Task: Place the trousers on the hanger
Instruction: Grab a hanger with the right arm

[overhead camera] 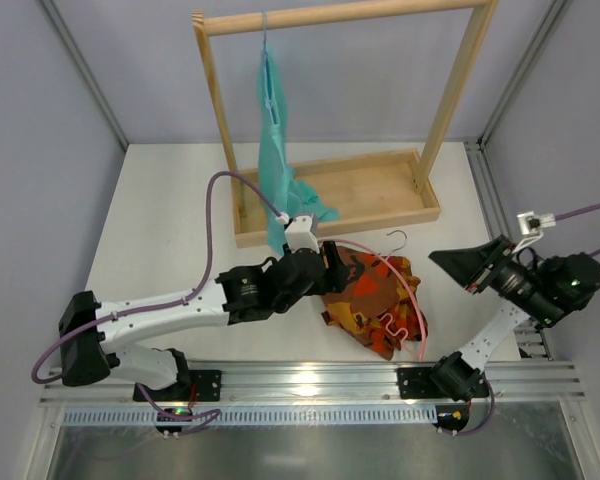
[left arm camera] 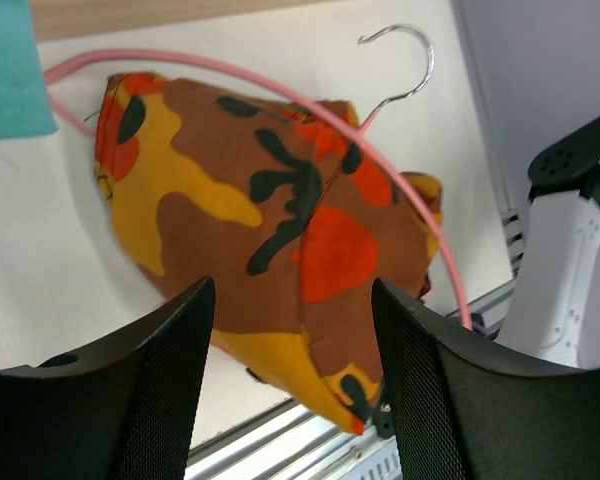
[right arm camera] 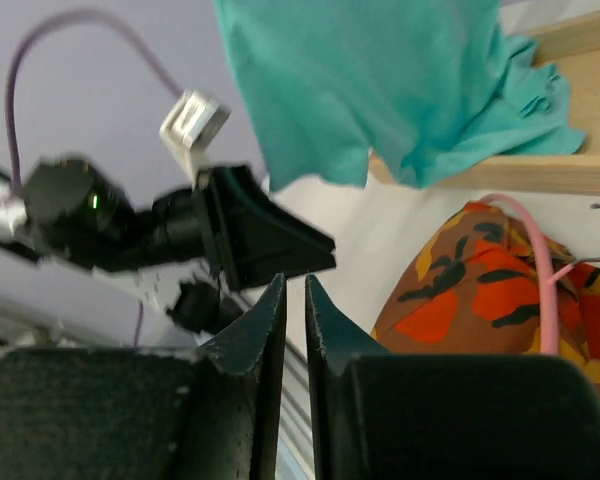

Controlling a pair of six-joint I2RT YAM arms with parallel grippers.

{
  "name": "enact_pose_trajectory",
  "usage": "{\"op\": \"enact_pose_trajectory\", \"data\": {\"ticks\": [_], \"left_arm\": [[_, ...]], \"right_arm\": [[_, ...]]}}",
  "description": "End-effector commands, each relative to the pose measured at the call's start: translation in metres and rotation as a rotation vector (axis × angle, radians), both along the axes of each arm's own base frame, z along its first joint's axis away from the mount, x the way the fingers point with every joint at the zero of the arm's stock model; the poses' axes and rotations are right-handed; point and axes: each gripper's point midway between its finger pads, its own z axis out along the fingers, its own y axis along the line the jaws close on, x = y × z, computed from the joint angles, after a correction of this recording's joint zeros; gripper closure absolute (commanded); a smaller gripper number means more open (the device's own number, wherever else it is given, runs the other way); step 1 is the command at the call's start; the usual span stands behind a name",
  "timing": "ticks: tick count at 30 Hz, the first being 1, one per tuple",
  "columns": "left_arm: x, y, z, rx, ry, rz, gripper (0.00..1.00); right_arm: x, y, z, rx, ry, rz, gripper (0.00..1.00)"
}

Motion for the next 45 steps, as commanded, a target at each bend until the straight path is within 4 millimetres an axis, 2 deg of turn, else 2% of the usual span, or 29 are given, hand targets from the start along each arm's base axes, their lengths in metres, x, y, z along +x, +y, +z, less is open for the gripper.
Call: {"op": "enact_pose_trajectory", "data": {"ticks": [1,3,9,11,12,13,16,17,19,20,21,22,23,24,25,26,27,29,30,31,32,33,34,36,37,39,40,42,45], "left_arm": [[-0.004,0.003,-0.009,-0.017,0.024,-0.003,0.36],[-0.005,0.004,-0.008,-0.032,0.026,-0.003,0.36],[-0.009,0.007,0.000,-0.069,0.010,-0.028,0.36],[-0.010,0.008,0.005,-0.080,0.001,-0.032,0.36],[-0.011,0.008,0.007,-0.084,-0.004,-0.037,0.36],[-0.011,0.009,0.010,-0.089,-0.008,-0.038,0.36],[-0.011,0.020,0.028,-0.111,-0.042,-0.030,0.37],[-0.013,0.029,0.036,-0.118,-0.057,-0.025,0.36],[-0.009,0.042,0.045,-0.119,-0.088,0.014,0.36],[-0.008,0.048,0.049,-0.122,-0.101,0.026,0.36],[-0.007,0.059,0.056,-0.116,-0.123,0.044,0.35],[-0.007,0.065,0.059,-0.114,-0.132,0.052,0.35],[-0.007,0.071,0.061,-0.108,-0.138,0.065,0.35],[-0.009,0.082,0.065,-0.107,-0.145,0.076,0.35],[-0.008,0.089,0.068,-0.106,-0.154,0.094,0.35],[-0.008,0.094,0.068,-0.107,-0.157,0.101,0.35],[-0.010,0.099,0.070,-0.115,-0.162,0.106,0.35],[-0.012,0.113,0.075,-0.130,-0.172,0.123,0.35],[-0.013,0.118,0.075,-0.129,-0.173,0.126,0.35],[-0.015,0.126,0.074,-0.126,-0.170,0.135,0.34],[-0.016,0.129,0.073,-0.116,-0.170,0.133,0.34],[-0.017,0.131,0.071,-0.109,-0.165,0.131,0.34],[-0.019,0.138,0.071,-0.107,-0.162,0.135,0.34],[-0.021,0.140,0.067,-0.108,-0.157,0.128,0.34],[-0.023,0.143,0.067,-0.119,-0.158,0.127,0.34],[-0.024,0.143,0.063,-0.117,-0.154,0.120,0.34],[-0.024,0.143,0.061,-0.117,-0.153,0.120,0.34],[-0.025,0.140,0.061,-0.122,-0.153,0.108,0.34],[-0.025,0.136,0.056,-0.110,-0.148,0.099,0.34]], "right_arm": [[0.037,-0.017,-0.055,-0.028,0.066,-0.122,0.84],[0.041,-0.012,-0.048,-0.001,0.108,-0.055,0.75],[0.059,-0.029,-0.024,-0.052,0.086,-0.052,0.71],[0.044,-0.017,0.011,-0.131,-0.009,-0.058,0.71],[0.049,-0.021,0.014,-0.120,0.007,-0.056,0.71],[0.040,-0.013,0.037,-0.157,-0.039,-0.059,0.70],[0.021,-0.001,0.073,-0.235,-0.137,-0.089,0.68],[0.005,0.012,0.102,-0.276,-0.183,-0.111,0.67],[0.003,0.010,0.137,-0.300,-0.212,-0.162,0.66],[-0.016,0.026,0.154,-0.384,-0.282,-0.250,0.63],[-0.021,0.031,0.164,-0.458,-0.338,-0.303,0.62],[-0.021,0.032,0.175,-0.516,-0.355,-0.367,0.60],[-0.012,0.019,0.193,-0.524,-0.306,-0.460,0.58],[-0.027,0.056,0.198,-0.631,-0.360,-0.507,0.48],[-0.023,0.064,0.202,-0.747,-0.395,-0.518,0.46],[0.001,0.063,0.214,-0.740,-0.316,-0.617,0.43],[0.006,0.109,0.210,-0.778,-0.398,-0.462,0.35],[0.033,0.127,0.196,-0.762,-0.358,-0.496,0.35],[0.060,0.131,0.177,-0.758,-0.307,-0.381,0.33],[0.078,0.123,0.169,-0.702,-0.223,-0.358,0.34],[0.096,0.120,0.145,-0.682,-0.133,-0.352,0.34],[0.111,0.113,0.141,-0.630,-0.111,-0.373,0.33],[0.129,0.086,0.104,-0.622,-0.021,-0.369,0.34],[0.143,0.068,0.090,-0.467,0.024,-0.354,0.32],[0.146,0.051,0.051,-0.438,0.114,-0.299,0.29],[0.151,0.035,0.015,-0.403,0.207,-0.251,0.22],[0.150,0.025,-0.023,-0.423,0.299,-0.244,0.20],[0.150,-0.001,-0.049,-0.424,0.318,-0.284,0.19],[0.140,-0.009,-0.100,-0.348,0.391,-0.208,0.19]]}}
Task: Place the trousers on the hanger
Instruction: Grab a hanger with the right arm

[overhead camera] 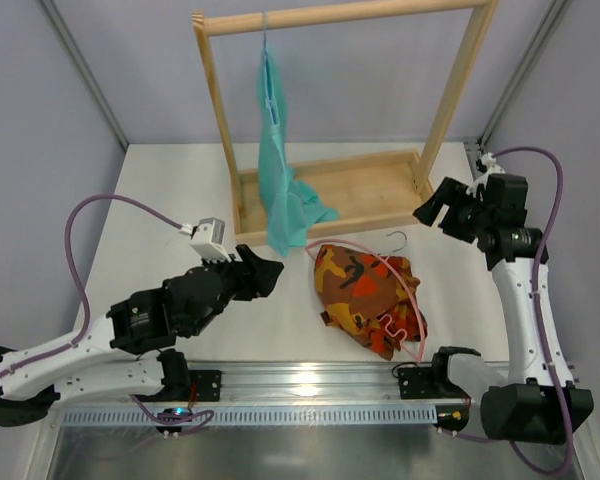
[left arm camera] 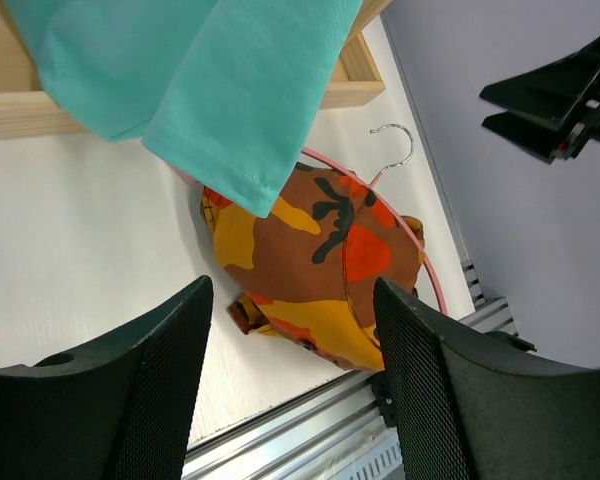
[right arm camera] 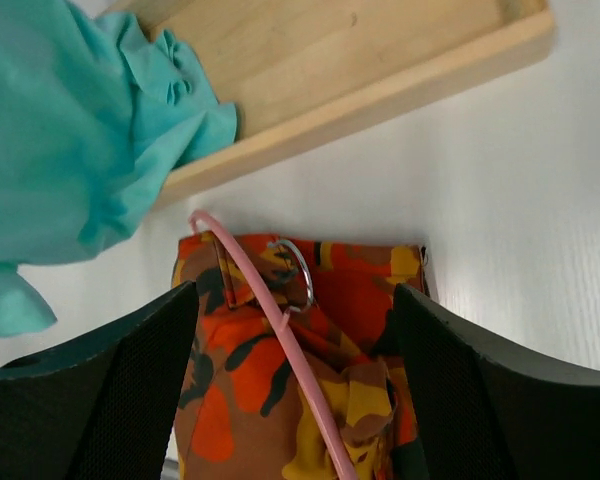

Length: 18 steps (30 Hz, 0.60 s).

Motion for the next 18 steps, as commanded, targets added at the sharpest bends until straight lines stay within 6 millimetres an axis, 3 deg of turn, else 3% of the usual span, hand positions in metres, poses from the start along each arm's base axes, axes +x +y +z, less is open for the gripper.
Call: {"op": "enact_pose_trajectory", "data": {"ticks": [1,3,4,6,7,8,10,15,18], "left_arm": [[0.001,-0.002,-0.003,0.024,-0.006,-0.008,0.34],[0.000,-0.004,-0.007,0.032,0.000,-0.015,0.34],[-0.001,-0.005,-0.008,0.030,0.004,-0.021,0.34],[0.000,-0.006,-0.014,0.037,0.009,-0.019,0.34],[0.000,-0.006,-0.016,0.037,0.014,-0.014,0.34],[0.000,-0.006,-0.018,0.039,0.014,-0.013,0.34],[0.000,-0.006,-0.020,0.035,0.017,-0.011,0.34],[0.002,-0.006,-0.027,0.038,0.024,0.004,0.34],[0.004,-0.008,-0.027,0.031,0.023,0.009,0.34]], "right_arm": [[-0.010,0.031,-0.031,0.190,-0.014,0.212,0.19],[-0.014,0.028,-0.046,0.208,-0.007,0.216,0.19],[-0.021,0.031,-0.067,0.235,0.027,0.218,0.19],[-0.018,0.036,-0.073,0.263,-0.014,0.233,0.19],[-0.023,0.042,-0.087,0.309,0.003,0.246,0.20],[-0.014,0.043,-0.082,0.309,-0.056,0.265,0.20],[-0.014,0.048,-0.090,0.334,-0.049,0.294,0.22],[-0.004,0.052,-0.082,0.356,-0.117,0.329,0.24],[-0.003,0.052,-0.088,0.362,-0.112,0.323,0.30]]}}
